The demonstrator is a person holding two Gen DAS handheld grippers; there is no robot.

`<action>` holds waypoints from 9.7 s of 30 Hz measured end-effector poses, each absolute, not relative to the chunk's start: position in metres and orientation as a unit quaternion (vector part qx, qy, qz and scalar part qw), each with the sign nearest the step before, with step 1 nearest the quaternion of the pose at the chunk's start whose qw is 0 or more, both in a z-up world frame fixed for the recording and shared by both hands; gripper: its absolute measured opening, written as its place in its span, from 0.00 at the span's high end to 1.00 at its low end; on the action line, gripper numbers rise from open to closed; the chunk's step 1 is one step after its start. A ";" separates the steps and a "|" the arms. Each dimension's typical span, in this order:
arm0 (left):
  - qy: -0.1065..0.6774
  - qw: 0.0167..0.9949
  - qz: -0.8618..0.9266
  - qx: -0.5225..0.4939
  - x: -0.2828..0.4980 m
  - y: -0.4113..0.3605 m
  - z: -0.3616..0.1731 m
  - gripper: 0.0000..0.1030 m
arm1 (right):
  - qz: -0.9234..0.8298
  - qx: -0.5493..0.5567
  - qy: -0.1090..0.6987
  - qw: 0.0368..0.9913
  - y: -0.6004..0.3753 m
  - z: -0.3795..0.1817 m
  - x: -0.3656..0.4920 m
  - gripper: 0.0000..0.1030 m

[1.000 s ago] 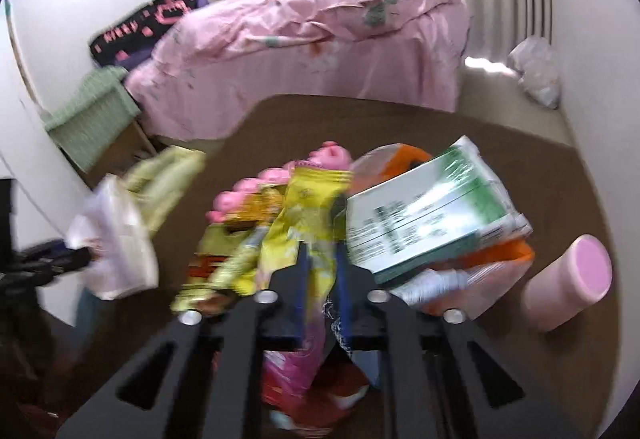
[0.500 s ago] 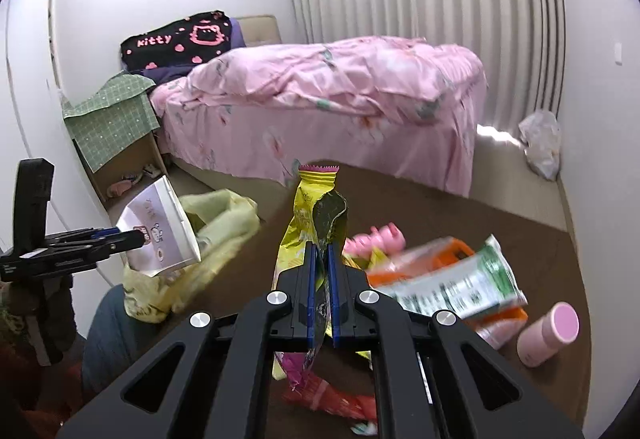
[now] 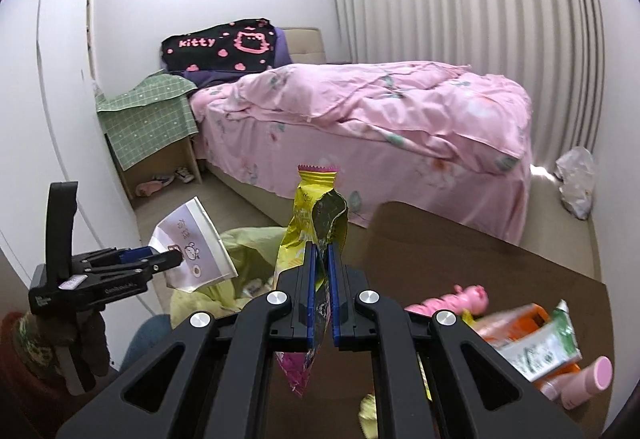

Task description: Collect trash

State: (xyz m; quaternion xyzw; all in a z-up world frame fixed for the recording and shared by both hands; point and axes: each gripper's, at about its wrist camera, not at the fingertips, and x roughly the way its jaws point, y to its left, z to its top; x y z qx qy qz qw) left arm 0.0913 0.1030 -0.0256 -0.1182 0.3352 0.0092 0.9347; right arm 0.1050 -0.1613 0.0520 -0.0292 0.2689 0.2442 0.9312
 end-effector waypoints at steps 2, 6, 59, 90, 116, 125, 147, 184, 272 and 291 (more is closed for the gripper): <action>0.332 0.935 0.034 -0.120 0.093 0.109 -0.026 0.59 | 0.251 -0.029 0.265 0.931 -0.149 0.052 0.112 0.93; 0.332 0.931 0.060 -0.138 0.102 0.122 -0.030 0.59 | 0.265 -0.040 0.263 0.927 -0.118 0.044 0.131 0.93; 0.332 0.920 -0.190 -0.084 0.107 -0.042 -0.027 0.34 | 0.114 0.018 0.306 0.945 -0.306 -0.026 0.065 0.51; 0.386 0.824 -0.378 0.171 0.193 -0.301 -0.058 0.23 | 0.009 0.056 0.344 0.937 -0.412 -0.079 -0.006 0.42; 0.408 0.856 -0.305 -0.091 0.129 -0.112 -0.028 0.50 | 0.074 0.017 0.339 0.938 -0.359 -0.069 0.019 0.42; 0.419 0.848 -0.322 -0.041 0.127 -0.118 0.012 0.51 | 0.082 0.010 0.319 0.944 -0.347 -0.053 0.037 0.42; 0.469 0.817 -0.336 0.007 0.143 -0.145 -0.027 0.52 | 0.077 0.006 0.319 0.945 -0.363 -0.054 0.040 0.42; 0.462 0.835 -0.297 0.024 0.138 -0.156 -0.071 0.53 | 0.037 0.065 0.406 0.911 -0.388 -0.083 0.024 0.42; 0.299 0.943 0.016 -0.146 0.123 0.117 -0.028 0.46 | 0.347 -0.054 0.319 0.880 -0.078 -0.016 0.173 0.61; 0.352 0.910 0.008 -0.218 0.167 0.139 -0.070 0.47 | 0.379 -0.031 0.362 0.851 -0.062 -0.054 0.212 0.61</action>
